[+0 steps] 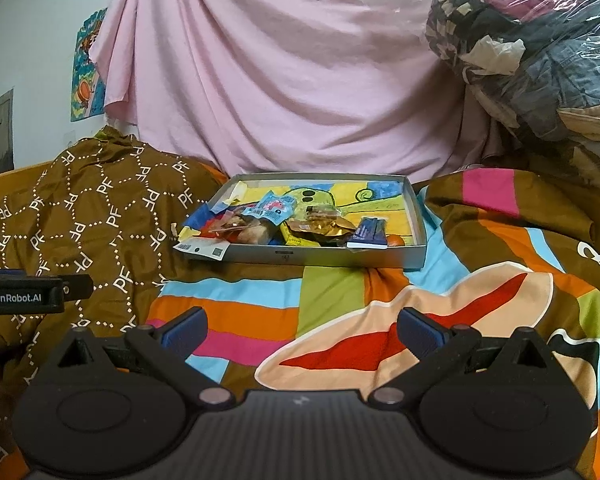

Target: Organize snacks

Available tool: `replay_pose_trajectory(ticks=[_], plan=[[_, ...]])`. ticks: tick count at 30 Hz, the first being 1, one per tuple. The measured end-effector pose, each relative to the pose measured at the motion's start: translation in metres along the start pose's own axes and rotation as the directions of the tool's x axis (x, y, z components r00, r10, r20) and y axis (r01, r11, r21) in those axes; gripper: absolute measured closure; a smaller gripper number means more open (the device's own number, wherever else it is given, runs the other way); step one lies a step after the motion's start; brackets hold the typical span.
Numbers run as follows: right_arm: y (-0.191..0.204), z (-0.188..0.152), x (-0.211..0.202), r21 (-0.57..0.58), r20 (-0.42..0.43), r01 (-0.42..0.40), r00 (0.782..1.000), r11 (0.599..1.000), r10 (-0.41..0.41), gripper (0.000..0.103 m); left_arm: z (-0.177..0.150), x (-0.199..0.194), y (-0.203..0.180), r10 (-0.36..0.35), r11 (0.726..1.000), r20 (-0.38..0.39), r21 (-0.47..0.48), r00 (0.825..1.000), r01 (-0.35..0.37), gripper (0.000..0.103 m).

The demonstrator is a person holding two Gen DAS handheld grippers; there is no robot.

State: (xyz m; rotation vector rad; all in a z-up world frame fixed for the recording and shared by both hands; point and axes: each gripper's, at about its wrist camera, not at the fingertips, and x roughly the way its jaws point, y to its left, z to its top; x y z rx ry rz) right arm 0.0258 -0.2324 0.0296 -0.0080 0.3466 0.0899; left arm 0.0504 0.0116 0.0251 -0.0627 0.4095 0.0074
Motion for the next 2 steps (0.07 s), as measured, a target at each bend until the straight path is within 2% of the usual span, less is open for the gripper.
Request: replay_pose_trajectory(ticks=[2], plan=[[0.0005, -0.0003, 0.0003, -0.001, -0.003, -0.001, 1.000, 1.000, 0.001, 0.000, -0.0001, 0.0001, 0.0003, -0.001, 1.000, -0.002, 0.000, 1.000, 0.001, 0.001]])
